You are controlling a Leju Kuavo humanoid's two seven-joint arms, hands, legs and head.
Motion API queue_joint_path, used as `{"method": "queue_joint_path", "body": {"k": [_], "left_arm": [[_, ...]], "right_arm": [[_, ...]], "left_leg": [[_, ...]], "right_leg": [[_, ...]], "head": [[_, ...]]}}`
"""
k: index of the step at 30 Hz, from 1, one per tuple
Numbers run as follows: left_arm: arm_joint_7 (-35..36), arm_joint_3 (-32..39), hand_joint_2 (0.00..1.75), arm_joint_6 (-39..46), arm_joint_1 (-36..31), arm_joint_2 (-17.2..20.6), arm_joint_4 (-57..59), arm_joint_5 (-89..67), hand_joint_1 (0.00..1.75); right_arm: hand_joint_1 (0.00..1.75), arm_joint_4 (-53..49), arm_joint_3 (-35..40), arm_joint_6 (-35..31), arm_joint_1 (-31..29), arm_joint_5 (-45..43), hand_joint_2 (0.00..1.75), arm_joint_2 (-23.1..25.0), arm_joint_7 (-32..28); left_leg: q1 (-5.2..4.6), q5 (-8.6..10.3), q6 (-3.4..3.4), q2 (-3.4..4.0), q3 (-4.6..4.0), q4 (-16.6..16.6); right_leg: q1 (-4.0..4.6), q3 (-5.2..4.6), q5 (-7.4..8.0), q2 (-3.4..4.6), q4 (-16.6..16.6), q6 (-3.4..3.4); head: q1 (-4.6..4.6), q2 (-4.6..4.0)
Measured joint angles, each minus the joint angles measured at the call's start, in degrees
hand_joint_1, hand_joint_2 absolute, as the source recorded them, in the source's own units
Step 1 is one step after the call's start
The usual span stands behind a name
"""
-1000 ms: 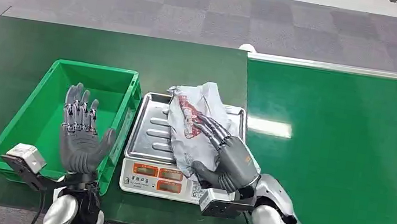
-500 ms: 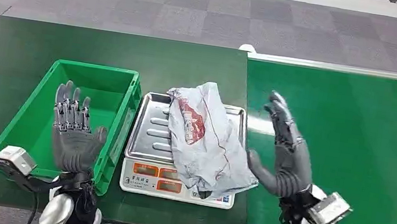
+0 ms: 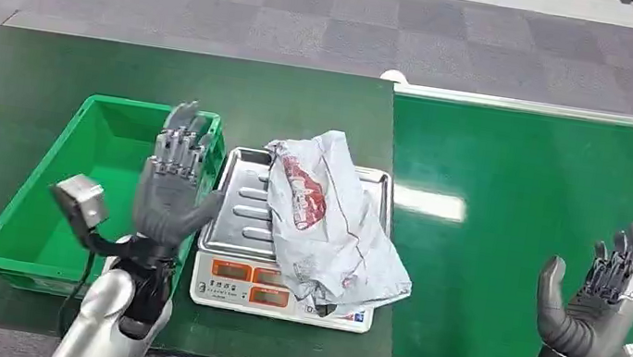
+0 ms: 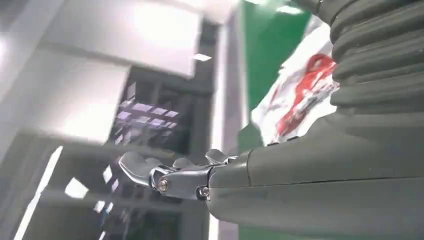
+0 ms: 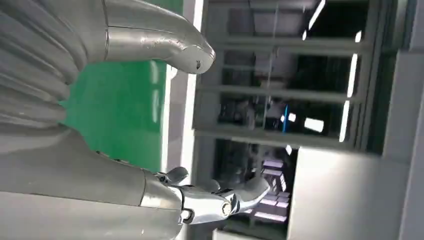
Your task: Moved the parcel from conveyor to table for the left to box.
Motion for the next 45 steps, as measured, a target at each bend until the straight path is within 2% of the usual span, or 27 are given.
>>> {"method": "queue_joint_path", "body": {"k": [5, 7, 12, 15, 22, 31, 32, 33, 34, 45], "left_arm": [[4.4, -3.5, 1.75, -2.0, -8.6, -0.2, 8.6, -6.3, 0.0], [7.0, -6.2, 1.75, -1.2, -12.9, -1.5, 15.5, -12.1, 0.0], [13.9, -12.3, 1.75, 7.2, -21.7, -3.8, 26.6, -26.7, 0.0], [18.3, -15.2, 1.75, 9.6, -25.2, -5.0, 33.8, -34.2, 0.0], [24.4, -21.3, 1.75, 6.0, -29.0, -5.7, 45.6, -46.3, 0.0], [24.7, -24.5, 1.75, 0.5, -31.3, -6.1, 52.2, -51.4, 0.0], [24.7, -24.5, 1.75, 0.5, -31.3, -6.1, 52.5, -51.7, 0.56], [24.7, -24.6, 1.75, 0.3, -31.3, -6.2, 52.7, -51.8, 0.56], [24.5, -24.8, 1.75, 0.1, -31.4, -6.3, 53.0, -52.0, 1.71], [23.2, -24.8, 1.75, 3.7, -30.7, -6.5, 52.8, -55.1, 1.75]], "right_arm": [[0.0, 0.3, -0.1, 0.0, -1.7, 2.3, 1.75, 1.4, 0.9], [0.0, 0.7, 0.0, 0.2, -2.8, 3.6, 1.75, 1.6, 1.8], [0.0, 1.0, 0.6, 0.2, -3.6, 6.8, 1.75, 1.9, 2.1], [0.0, 1.0, 0.8, 0.1, -3.7, 7.9, 1.75, 2.5, 2.5], [0.0, 1.3, 1.2, 1.2, -4.4, 8.6, 1.75, 3.5, 2.9], [0.0, 1.5, 1.2, 3.4, -4.9, 10.5, 1.75, 5.2, 2.9], [0.0, 1.6, 1.2, 3.4, -4.9, 10.6, 1.75, 5.3, 2.9], [0.0, 1.6, 1.2, 3.5, -5.0, 10.8, 1.75, 5.5, 2.9], [0.0, 1.7, 1.2, 3.5, -5.1, 11.0, 1.75, 5.6, 2.9], [0.0, 1.9, 0.9, 4.0, -5.6, 11.5, 1.75, 6.4, 2.8]], "left_leg": [[0.0, 0.11, 0.04, 0.1, -0.02, 0.0], [-0.03, 0.18, 0.02, 0.01, -0.11, 0.1], [-0.06, 0.18, 0.02, 0.04, -0.12, 0.1], [-0.05, 0.18, 0.02, 0.05, -0.13, 0.1], [-0.04, 0.18, 0.01, 0.08, -0.13, 0.0], [-0.04, 0.18, 0.01, 0.08, -0.13, 0.0], [-0.04, 0.18, 0.01, 0.08, -0.13, 0.0], [-0.04, 0.18, 0.01, 0.08, -0.13, 0.0], [-0.04, 0.18, 0.01, 0.08, -0.12, 0.0], [-0.05, 0.2, 0.01, 0.06, -0.11, 0.0]], "right_leg": [[0.0, -0.06, 0.13, 0.17, 0.0, -0.03], [-0.03, -0.1, 0.21, 0.06, 0.0, 0.0], [-0.06, -0.11, 0.27, 0.09, 0.0, 0.0], [-0.05, -0.11, 0.26, 0.12, 0.0, 0.0], [-0.04, -0.14, 0.26, 0.18, 0.0, -0.01], [-0.04, -0.11, 0.26, 0.17, 0.0, -0.01], [-0.04, -0.11, 0.26, 0.17, 0.0, -0.01], [-0.04, -0.1, 0.26, 0.16, 0.0, -0.01], [-0.04, -0.09, 0.26, 0.16, 0.0, -0.01], [-0.04, -0.06, 0.26, 0.12, 0.0, -0.01]], "head": [[-0.02, 0.0], [0.0, 0.0], [-0.02, 0.0], [0.0, 0.0], [0.0, 0.0], [0.0, 0.0], [0.0, 0.0], [0.0, 0.0], [0.0, 0.0], [0.0, 0.0]]}}
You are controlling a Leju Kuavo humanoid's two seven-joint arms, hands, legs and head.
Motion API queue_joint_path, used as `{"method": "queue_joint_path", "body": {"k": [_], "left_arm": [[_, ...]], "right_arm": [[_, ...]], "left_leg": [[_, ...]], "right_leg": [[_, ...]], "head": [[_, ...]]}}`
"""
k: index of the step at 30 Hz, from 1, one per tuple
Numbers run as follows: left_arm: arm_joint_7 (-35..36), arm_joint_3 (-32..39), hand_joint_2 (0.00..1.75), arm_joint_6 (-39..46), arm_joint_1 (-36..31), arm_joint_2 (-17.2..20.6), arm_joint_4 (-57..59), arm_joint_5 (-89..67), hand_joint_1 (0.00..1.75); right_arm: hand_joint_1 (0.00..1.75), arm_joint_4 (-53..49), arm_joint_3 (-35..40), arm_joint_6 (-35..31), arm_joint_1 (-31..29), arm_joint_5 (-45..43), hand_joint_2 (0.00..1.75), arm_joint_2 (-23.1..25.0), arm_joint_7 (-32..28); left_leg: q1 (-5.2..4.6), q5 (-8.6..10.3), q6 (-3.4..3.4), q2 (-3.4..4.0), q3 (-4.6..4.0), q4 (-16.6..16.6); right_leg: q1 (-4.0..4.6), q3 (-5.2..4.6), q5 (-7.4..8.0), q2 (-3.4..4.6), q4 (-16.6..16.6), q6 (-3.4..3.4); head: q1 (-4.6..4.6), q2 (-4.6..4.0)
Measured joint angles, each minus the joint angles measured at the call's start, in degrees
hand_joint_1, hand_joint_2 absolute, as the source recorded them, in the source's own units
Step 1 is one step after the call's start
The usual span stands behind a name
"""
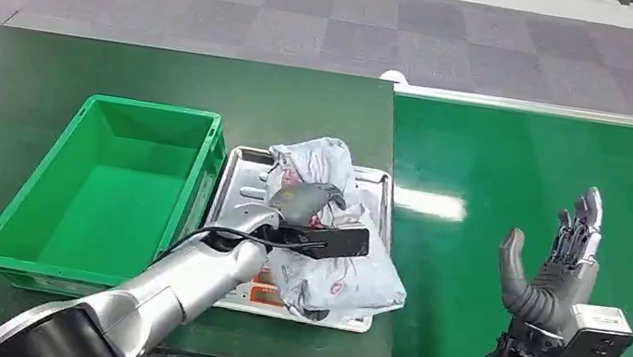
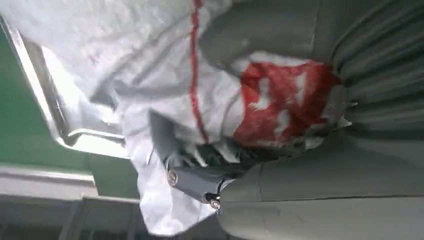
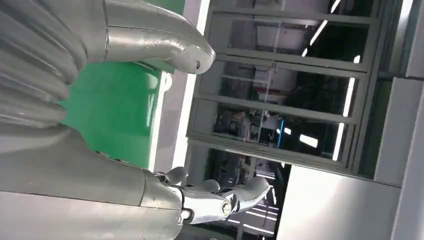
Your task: Moved the parcel from conveyor to table for the left to box.
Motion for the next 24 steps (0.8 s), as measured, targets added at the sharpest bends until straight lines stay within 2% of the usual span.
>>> {"method": "queue_joint_path", "body": {"k": [9, 18, 24], "left_arm": [[-3.7, 3.0, 1.75, 4.0, 2.8, 0.0, -3.2, 0.4, 1.75], [-13.7, 9.0, 1.75, 18.0, 8.7, 0.7, -14.2, 3.8, 1.75], [-21.8, 12.5, 1.75, 31.1, 13.1, 1.3, -24.4, 6.1, 1.75]], "right_arm": [[0.0, 0.7, 0.0, 0.5, -0.1, 0.2, 1.75, 0.2, 0.0], [0.0, 0.7, 0.0, 0.5, -0.1, 0.0, 1.75, 0.2, 0.0], [0.0, 0.6, 0.0, 0.3, 0.1, -0.4, 1.75, 0.2, 0.0]], "left_leg": [[0.0, -0.01, 0.0, 0.0, -0.03, 0.0], [0.0, 0.0, 0.0, 0.0, -0.05, 0.0], [0.0, 0.0, 0.0, 0.0, -0.1, 0.0]], "right_leg": [[0.0, -0.03, -0.01, 0.0, 0.0, 0.0], [0.0, -0.06, -0.01, 0.0, 0.0, 0.0], [0.01, -0.11, -0.01, 0.01, 0.0, 0.0]], "head": [[0.0, 0.0], [0.0, 0.0], [0.0, 0.0]]}}
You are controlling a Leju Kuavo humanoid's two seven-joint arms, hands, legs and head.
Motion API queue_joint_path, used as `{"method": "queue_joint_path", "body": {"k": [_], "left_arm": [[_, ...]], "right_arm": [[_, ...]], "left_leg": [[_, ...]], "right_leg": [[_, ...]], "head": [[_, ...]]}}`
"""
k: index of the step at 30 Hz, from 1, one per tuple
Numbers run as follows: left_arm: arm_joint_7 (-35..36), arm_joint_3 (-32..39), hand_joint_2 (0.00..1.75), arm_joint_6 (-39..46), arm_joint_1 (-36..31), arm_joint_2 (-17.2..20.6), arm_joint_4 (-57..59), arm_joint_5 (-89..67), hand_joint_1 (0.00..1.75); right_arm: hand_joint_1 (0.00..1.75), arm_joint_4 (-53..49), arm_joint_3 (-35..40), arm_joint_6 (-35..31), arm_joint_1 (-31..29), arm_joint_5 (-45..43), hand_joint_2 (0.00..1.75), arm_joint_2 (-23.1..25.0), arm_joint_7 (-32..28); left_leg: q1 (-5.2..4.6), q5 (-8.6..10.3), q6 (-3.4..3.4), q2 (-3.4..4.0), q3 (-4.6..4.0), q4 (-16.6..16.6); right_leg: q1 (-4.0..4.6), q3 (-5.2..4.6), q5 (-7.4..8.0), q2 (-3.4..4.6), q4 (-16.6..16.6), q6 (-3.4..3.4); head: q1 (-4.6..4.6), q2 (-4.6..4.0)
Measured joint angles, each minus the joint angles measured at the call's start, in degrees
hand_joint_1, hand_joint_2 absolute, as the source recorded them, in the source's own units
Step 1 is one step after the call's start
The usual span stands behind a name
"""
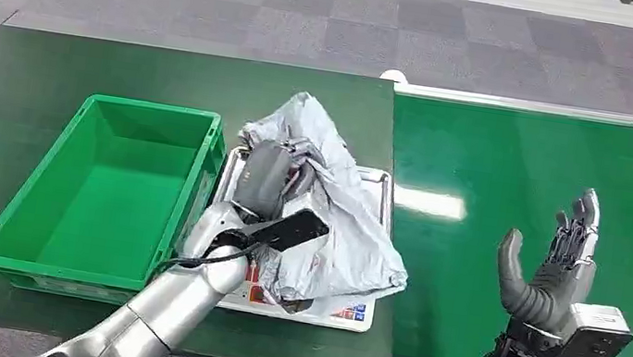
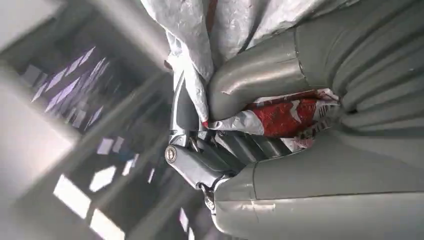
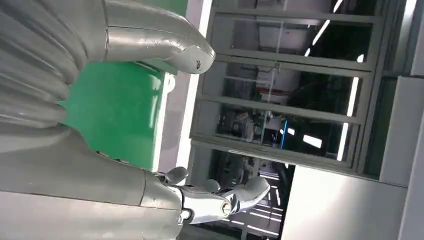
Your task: Moved the parcel from conveyor to table for the left to box.
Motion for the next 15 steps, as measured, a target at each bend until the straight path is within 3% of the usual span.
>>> {"method": "queue_joint_path", "body": {"k": [6, 15], "left_arm": [[-3.4, 4.4, 1.75, 10.3, 2.9, 1.1, -9.1, -1.8, 1.75], [10.2, 17.4, 1.75, 7.2, 3.7, 6.4, -6.6, -0.9, 1.75]], "right_arm": [[0.0, -0.7, 0.0, -1.3, 1.1, -0.1, 1.75, 0.0, 0.0], [0.0, -3.5, -0.3, -2.6, 4.9, -1.1, 1.75, -0.2, 0.1]], "left_leg": [[0.01, 0.0, 0.0, 0.0, 0.0, 0.0], [0.06, 0.02, -0.04, 0.08, 0.01, 0.0]], "right_leg": [[0.01, -0.01, 0.0, -0.01, 0.0, 0.0], [0.05, -0.07, 0.0, 0.16, 0.0, -0.01]], "head": [[0.0, 0.0], [-0.02, 0.0]]}}
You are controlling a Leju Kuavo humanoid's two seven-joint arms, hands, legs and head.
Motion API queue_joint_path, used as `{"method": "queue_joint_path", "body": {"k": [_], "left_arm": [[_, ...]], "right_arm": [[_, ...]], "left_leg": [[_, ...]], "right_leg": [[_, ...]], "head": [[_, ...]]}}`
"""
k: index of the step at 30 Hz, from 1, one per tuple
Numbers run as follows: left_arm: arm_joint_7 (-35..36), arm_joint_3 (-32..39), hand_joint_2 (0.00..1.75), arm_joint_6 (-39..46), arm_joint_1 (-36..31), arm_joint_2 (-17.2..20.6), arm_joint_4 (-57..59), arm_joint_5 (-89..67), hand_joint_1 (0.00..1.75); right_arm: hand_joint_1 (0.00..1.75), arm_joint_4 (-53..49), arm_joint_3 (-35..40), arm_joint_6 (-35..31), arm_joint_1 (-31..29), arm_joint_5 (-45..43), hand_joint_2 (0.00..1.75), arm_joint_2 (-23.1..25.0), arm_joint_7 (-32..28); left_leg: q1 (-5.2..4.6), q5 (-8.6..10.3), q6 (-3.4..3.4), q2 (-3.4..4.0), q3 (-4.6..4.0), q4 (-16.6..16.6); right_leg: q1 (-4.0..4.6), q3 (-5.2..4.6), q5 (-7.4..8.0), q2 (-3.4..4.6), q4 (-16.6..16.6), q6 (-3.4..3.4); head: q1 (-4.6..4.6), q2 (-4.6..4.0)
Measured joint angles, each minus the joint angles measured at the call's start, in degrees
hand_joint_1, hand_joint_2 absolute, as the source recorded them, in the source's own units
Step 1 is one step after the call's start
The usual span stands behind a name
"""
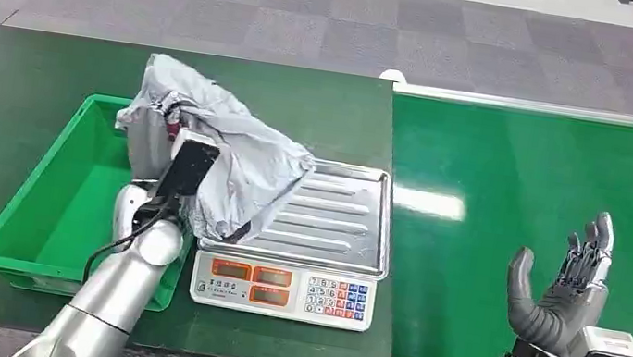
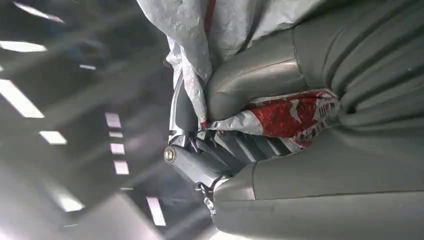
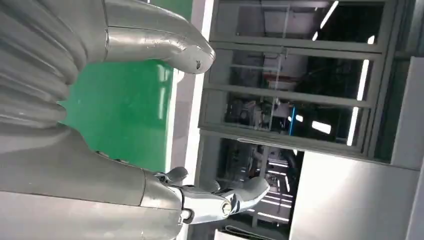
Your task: Moved the parcel from conveyor to table for the left to box.
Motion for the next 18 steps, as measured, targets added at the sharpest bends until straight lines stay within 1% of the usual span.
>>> {"method": "queue_joint_path", "body": {"k": [2, 5, 9, 11, 12, 13, 16, 17, 18], "left_arm": [[2.1, 2.7, 1.75, 0.0, 0.8, 1.2, 1.6, -0.6, 1.75], [2.9, 7.0, 1.75, -0.5, 3.3, 3.8, 3.1, -0.6, 1.75], [3.8, 13.4, 1.75, 0.2, 5.1, 5.5, 2.9, -1.4, 1.75], [4.6, 16.4, 1.75, 0.6, 6.1, 6.2, 2.4, -2.8, 1.75], [4.8, 17.7, 1.75, 0.1, 6.7, 6.5, 2.0, -3.6, 0.17], [5.0, 18.5, 1.75, -0.3, 7.3, 6.7, 1.5, -4.4, 0.0], [5.0, 20.5, 1.75, -0.9, 9.1, 7.1, 0.5, -6.0, 0.0], [4.9, 20.9, 1.75, -1.0, 10.4, 7.3, 0.4, -6.4, 0.0], [5.0, 21.3, 1.75, -1.0, 11.6, 7.3, 0.2, -6.6, 0.0]], "right_arm": [[0.0, -0.1, 0.0, 0.2, 0.2, 0.0, 1.75, -0.2, 0.1], [0.0, -0.5, 0.0, 0.7, 0.3, 0.0, 1.75, -0.5, 0.4], [0.0, -1.3, -0.3, 1.4, 1.2, 0.2, 1.75, -0.5, 1.0], [0.0, -1.6, -0.4, 1.9, 1.9, 0.5, 1.75, -0.5, 1.1], [0.0, -1.8, -0.4, 2.2, 2.2, 0.7, 1.75, -0.5, 1.0], [0.0, -1.9, -0.4, 2.3, 2.4, 1.0, 1.75, -0.5, 1.0], [0.0, -2.2, -0.4, 2.6, 3.1, 1.4, 1.75, -0.5, 0.9], [0.0, -2.2, -0.4, 2.8, 3.1, 1.4, 1.75, -0.5, 0.9], [0.0, -2.3, -0.4, 3.0, 3.3, 1.5, 1.75, -0.5, 0.8]], "left_leg": [[0.0, 0.0, 0.0, 0.11, -0.02, 0.0], [0.01, -0.01, -0.02, 0.17, -0.03, 0.0], [-0.09, -0.09, -0.05, 0.11, 0.23, -0.2], [-0.15, -0.1, -0.04, 0.11, 0.5, -0.3], [-0.18, -0.14, -0.02, 0.1, 0.53, -0.3], [-0.2, -0.23, -0.08, 0.1, 0.51, -0.4], [-0.22, -0.36, -0.07, 0.09, 0.76, -0.5], [-0.22, -0.33, -0.1, 0.11, 1.01, -0.5], [-0.21, -0.11, -0.29, 0.08, 0.98, -0.5]], "right_leg": [[0.0, -0.05, 0.0, 0.07, 0.0, 0.0], [0.0, -0.08, -0.01, 0.11, 0.0, -0.02], [-0.1, 0.15, -0.11, 0.07, 0.0, -0.11], [-0.15, 0.37, -0.21, 0.05, 0.0, -0.15], [-0.19, 0.49, -0.24, 0.03, 0.0, -0.16], [-0.21, 0.62, -0.36, 0.03, 0.0, -0.1], [-0.23, 0.93, -0.57, -0.05, -0.1, -0.21], [-0.18, 0.81, -0.56, -0.04, -0.1, -0.22], [-0.07, 0.62, -0.37, -0.07, 0.0, -0.35]], "head": [[0.0, 0.0], [0.0, 0.0], [0.04, 0.0], [0.09, 0.0], [0.07, 0.0], [0.07, 0.0], [0.04, 0.0], [0.02, 0.0], [0.0, 0.0]]}}
